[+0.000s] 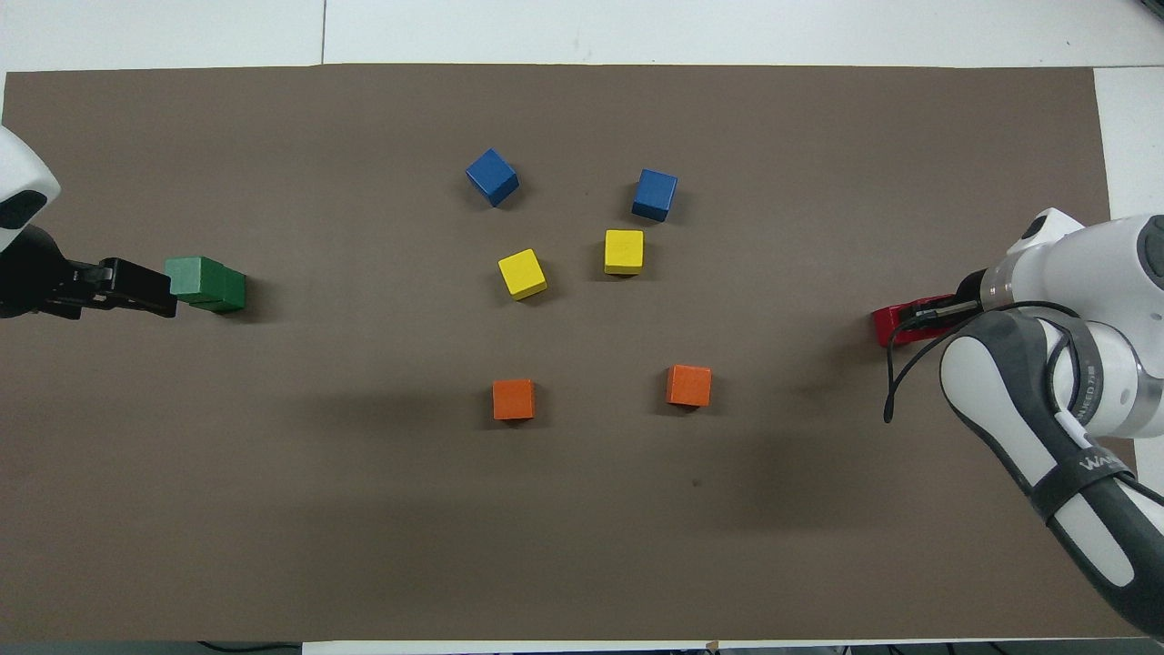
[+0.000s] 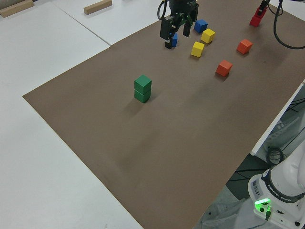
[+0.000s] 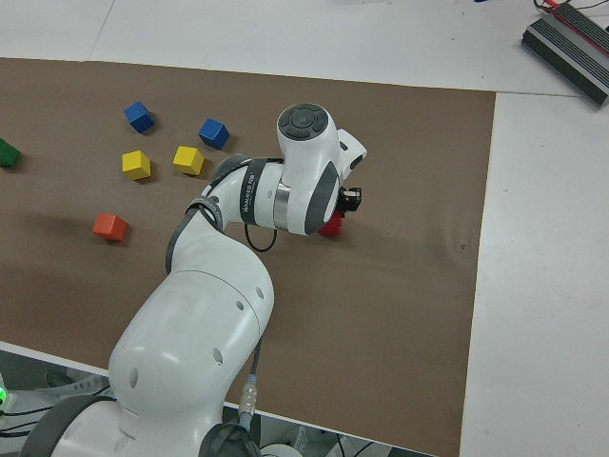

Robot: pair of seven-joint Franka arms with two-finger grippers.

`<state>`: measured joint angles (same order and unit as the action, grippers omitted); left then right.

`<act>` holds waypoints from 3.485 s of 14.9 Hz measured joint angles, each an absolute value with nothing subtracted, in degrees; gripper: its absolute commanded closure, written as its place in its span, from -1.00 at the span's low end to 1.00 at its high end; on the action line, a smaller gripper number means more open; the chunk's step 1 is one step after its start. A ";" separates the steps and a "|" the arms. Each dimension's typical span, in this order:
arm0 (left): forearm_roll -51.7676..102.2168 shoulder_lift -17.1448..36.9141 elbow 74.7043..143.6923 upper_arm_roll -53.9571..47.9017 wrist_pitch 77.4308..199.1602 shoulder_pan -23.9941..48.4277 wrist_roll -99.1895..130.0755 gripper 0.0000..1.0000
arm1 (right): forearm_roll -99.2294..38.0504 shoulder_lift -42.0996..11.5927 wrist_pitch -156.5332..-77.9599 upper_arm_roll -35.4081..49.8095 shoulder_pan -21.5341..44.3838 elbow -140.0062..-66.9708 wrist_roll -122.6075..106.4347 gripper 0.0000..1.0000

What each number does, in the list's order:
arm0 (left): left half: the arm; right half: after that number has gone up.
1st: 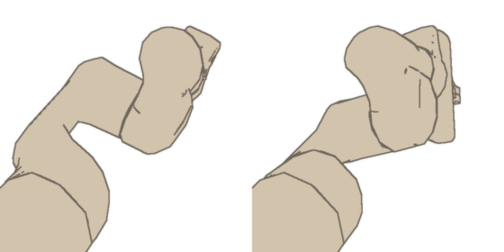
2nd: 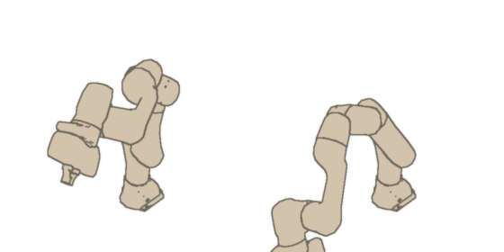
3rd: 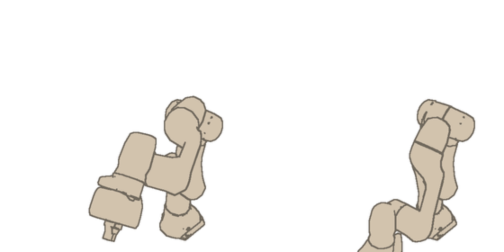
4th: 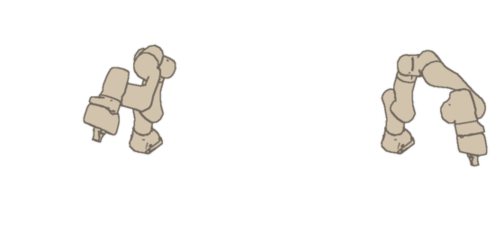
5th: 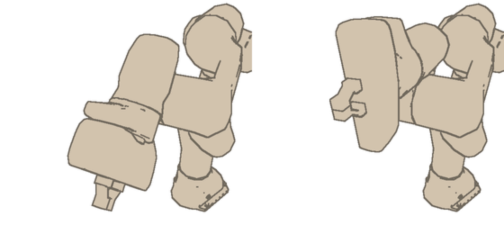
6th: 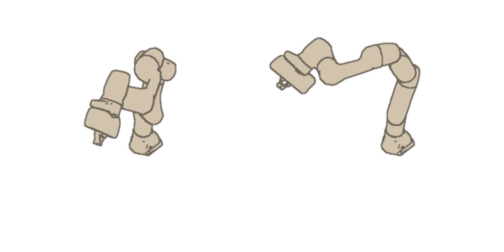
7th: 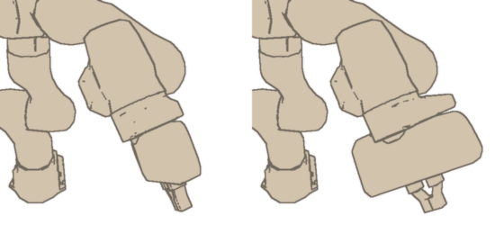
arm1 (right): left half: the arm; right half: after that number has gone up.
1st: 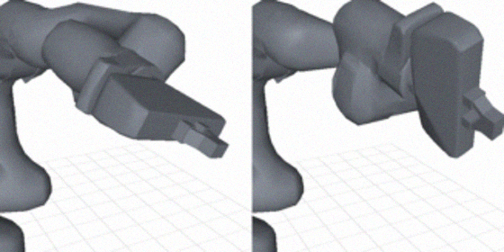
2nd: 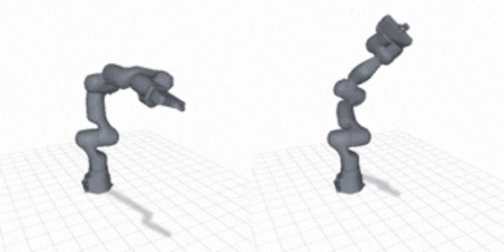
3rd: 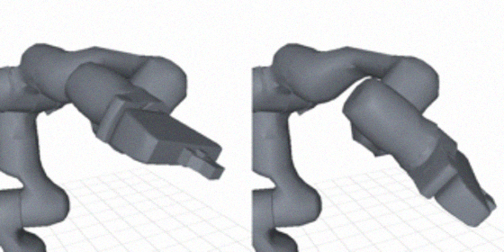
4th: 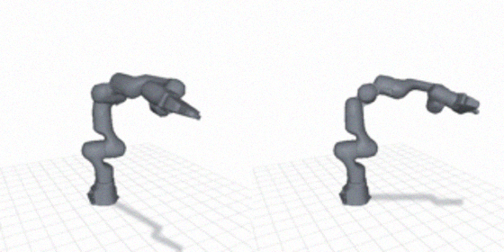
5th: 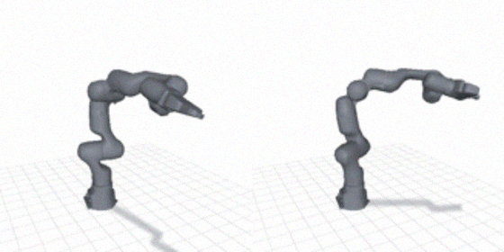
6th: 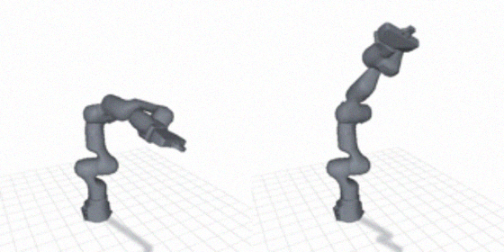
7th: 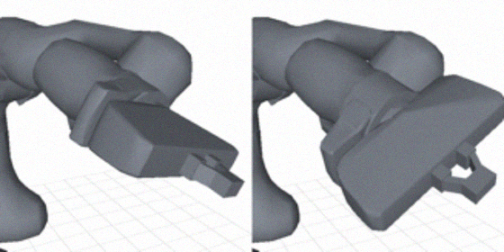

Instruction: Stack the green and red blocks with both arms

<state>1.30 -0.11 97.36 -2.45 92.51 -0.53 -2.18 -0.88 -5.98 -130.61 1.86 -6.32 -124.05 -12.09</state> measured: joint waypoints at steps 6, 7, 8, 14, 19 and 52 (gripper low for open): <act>1.30 -0.12 97.36 -2.44 92.33 -0.53 -2.18 -1.00 | -0.78 -5.98 -130.61 2.15 -6.11 -123.90 -10.05 1.00; 1.30 -0.12 97.36 -2.40 92.33 -0.54 -2.18 -1.00 | -0.71 -5.98 -130.61 2.19 -6.11 -123.89 -9.91 1.00; 1.30 -0.12 97.36 -2.39 92.33 -0.54 -2.18 -1.00 | -0.69 -5.98 -130.61 2.22 -6.11 -123.89 -9.88 1.00; 0.88 -0.26 96.88 -3.96 92.32 -0.47 -2.19 -1.00 | -0.66 -6.47 -130.76 2.25 -6.11 -123.87 -9.84 1.00; 0.38 -0.34 94.05 -4.36 89.62 -0.58 -2.19 -1.00 | -0.65 -6.56 -130.87 2.30 -5.51 -123.79 -9.78 1.00; 0.35 -0.38 91.99 -4.72 87.24 -0.59 -2.19 -1.00 | -0.60 -6.56 -130.35 2.23 -5.41 -122.35 -7.54 -1.00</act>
<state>0.35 -0.38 91.99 -4.72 87.24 -0.59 -2.19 -0.60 -6.56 -130.35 2.23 -5.41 -122.35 -7.54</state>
